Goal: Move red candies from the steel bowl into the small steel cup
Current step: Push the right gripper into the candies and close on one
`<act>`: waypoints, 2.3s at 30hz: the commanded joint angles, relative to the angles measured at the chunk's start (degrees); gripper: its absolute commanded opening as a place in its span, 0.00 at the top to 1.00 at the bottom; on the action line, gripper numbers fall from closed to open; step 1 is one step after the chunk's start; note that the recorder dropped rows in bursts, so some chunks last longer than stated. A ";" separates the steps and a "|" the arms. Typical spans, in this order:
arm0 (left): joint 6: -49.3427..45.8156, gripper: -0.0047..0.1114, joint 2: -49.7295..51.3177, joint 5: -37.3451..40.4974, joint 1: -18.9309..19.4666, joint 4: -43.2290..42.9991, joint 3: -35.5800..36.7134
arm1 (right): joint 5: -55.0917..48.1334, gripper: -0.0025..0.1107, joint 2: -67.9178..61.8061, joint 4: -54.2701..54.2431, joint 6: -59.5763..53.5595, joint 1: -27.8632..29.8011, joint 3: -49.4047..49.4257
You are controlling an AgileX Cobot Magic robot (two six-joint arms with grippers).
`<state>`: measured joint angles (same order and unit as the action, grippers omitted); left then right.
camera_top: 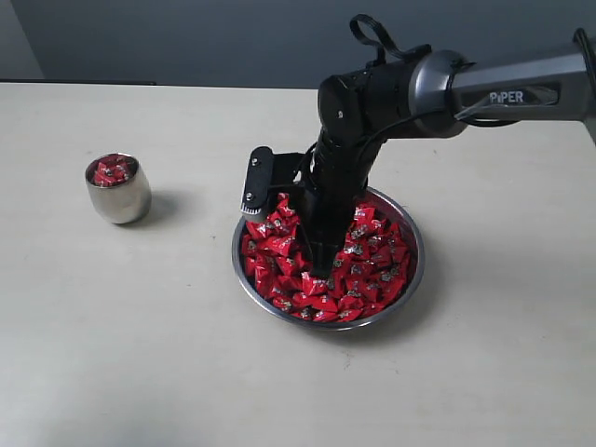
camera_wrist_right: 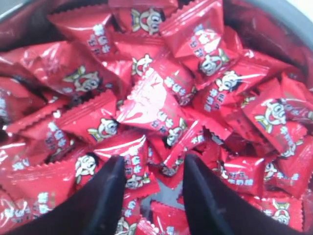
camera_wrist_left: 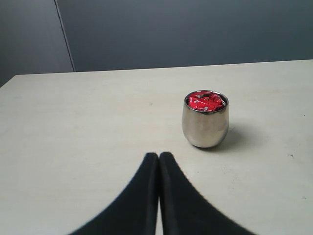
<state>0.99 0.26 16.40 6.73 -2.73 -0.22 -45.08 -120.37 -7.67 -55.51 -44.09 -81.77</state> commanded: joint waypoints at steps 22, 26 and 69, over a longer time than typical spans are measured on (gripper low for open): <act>0.13 0.96 -0.26 -0.09 0.03 0.13 0.22 | -1.81 0.63 1.87 -4.25 0.00 -0.01 -0.35; 0.13 0.96 -0.26 -0.09 0.03 0.13 0.22 | -1.71 0.63 1.84 -4.23 0.00 -0.01 -0.35; 0.13 0.96 -0.26 -0.09 0.03 0.13 0.22 | -1.31 0.84 -2.68 -2.85 0.12 0.10 -0.22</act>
<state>0.99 0.26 16.40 6.73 -2.73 -0.22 -45.63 -122.26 -10.78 -55.36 -44.09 -81.99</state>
